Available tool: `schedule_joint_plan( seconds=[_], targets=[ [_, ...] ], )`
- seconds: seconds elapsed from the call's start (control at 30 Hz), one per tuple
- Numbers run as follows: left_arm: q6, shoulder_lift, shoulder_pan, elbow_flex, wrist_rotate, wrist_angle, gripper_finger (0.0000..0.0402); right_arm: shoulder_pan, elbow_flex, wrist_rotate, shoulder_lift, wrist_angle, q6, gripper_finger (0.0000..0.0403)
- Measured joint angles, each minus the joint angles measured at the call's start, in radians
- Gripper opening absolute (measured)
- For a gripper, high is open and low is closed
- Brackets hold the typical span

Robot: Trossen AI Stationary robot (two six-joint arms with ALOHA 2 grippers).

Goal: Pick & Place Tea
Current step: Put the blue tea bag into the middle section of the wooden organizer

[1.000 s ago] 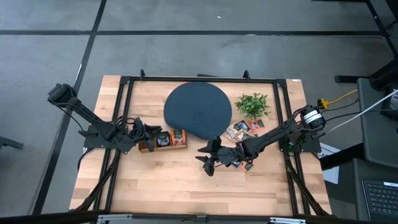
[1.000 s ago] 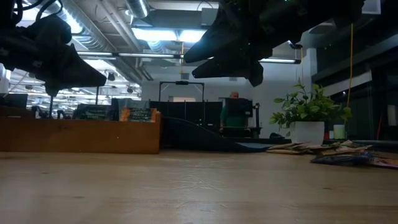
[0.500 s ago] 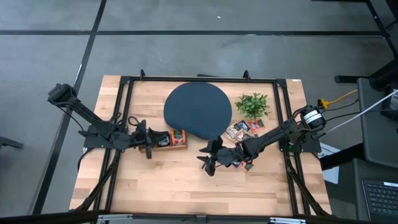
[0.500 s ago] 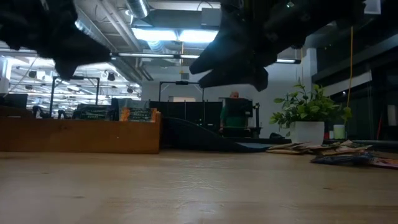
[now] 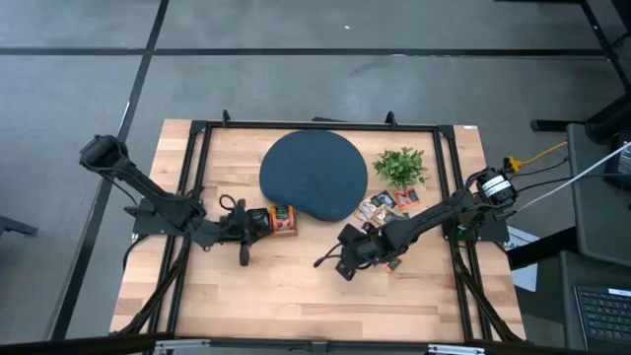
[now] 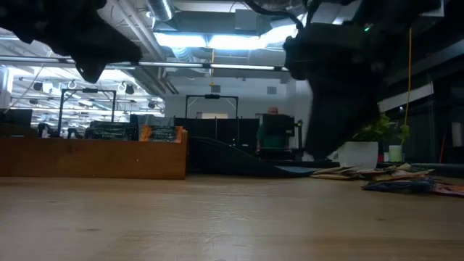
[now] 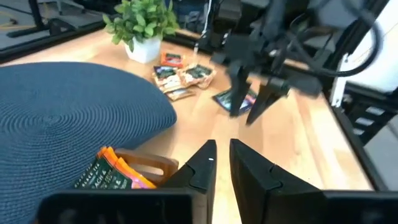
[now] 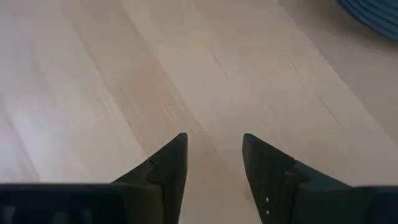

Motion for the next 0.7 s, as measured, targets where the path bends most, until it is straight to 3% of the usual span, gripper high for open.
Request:
schedule_joint_plan(
  seconds=[0.3,0.5,0.7],
  targets=[
    [-0.057,0.138,0.001,0.035,0.008,0.0,0.0008,0.031,0.18,-0.057,0.0,-0.427,0.031,0.0011],
    [-0.069,0.208,0.001,0.066,0.043,0.001,0.0004,0.035,0.142,-0.13,-0.001,-0.522,0.152,0.0006],
    [-0.065,0.276,0.019,0.109,0.079,0.001,0.0002,0.034,0.06,-0.132,-0.001,-0.511,0.225,0.0006]
  ],
)
